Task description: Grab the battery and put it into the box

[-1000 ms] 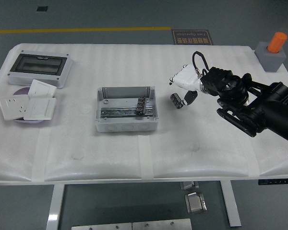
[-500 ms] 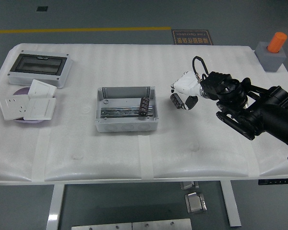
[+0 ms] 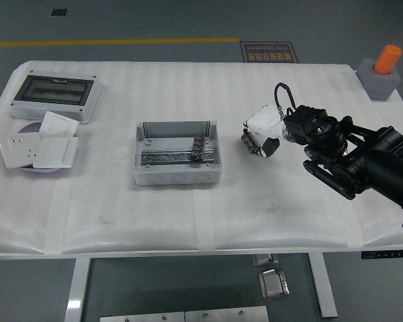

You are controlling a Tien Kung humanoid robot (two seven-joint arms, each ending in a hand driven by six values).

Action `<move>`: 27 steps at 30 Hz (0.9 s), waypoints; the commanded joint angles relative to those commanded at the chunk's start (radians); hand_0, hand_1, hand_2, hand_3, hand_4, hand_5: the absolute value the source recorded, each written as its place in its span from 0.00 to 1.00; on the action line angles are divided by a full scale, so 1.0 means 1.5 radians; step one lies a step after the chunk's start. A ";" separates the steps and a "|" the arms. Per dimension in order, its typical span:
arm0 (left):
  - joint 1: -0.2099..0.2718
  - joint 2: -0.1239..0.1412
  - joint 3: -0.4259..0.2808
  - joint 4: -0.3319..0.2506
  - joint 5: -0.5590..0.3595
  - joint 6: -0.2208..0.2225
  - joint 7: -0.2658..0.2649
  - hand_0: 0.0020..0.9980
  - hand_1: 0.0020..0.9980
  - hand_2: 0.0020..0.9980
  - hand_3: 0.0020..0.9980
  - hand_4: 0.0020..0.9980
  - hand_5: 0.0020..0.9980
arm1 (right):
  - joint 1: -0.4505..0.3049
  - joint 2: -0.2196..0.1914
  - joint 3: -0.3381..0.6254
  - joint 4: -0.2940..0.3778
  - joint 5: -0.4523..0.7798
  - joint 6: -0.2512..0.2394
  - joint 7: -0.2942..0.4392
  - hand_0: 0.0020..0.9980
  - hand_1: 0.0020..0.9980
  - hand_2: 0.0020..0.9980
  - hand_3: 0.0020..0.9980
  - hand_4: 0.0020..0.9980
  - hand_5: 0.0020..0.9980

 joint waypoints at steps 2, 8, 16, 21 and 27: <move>-0.001 -0.001 0.009 0.000 -0.008 0.000 -0.002 0.46 0.58 0.38 0.48 0.45 0.30 | 0.000 0.001 -0.001 -0.002 0.007 -0.003 -0.002 0.88 0.73 0.78 0.86 0.76 0.33; -0.003 -0.003 0.031 0.000 -0.028 0.001 -0.008 0.46 0.58 0.38 0.48 0.45 0.30 | -0.006 0.006 0.003 -0.014 0.013 -0.007 -0.004 0.88 0.72 0.78 0.86 0.76 0.33; -0.002 -0.003 0.025 0.000 -0.022 0.002 -0.008 0.46 0.58 0.37 0.48 0.45 0.30 | -0.013 0.008 0.012 -0.020 0.012 -0.013 -0.002 0.88 0.72 0.78 0.86 0.76 0.33; -0.002 -0.004 0.023 0.000 -0.022 0.002 -0.009 0.46 0.58 0.37 0.48 0.45 0.30 | -0.013 0.008 0.012 -0.018 0.024 -0.025 -0.002 0.88 0.72 0.78 0.86 0.78 0.32; -0.003 -0.005 0.022 0.000 -0.023 0.004 -0.010 0.46 0.58 0.37 0.48 0.45 0.30 | -0.015 0.009 0.012 -0.020 0.031 -0.037 -0.002 0.87 0.71 0.75 0.78 0.77 0.32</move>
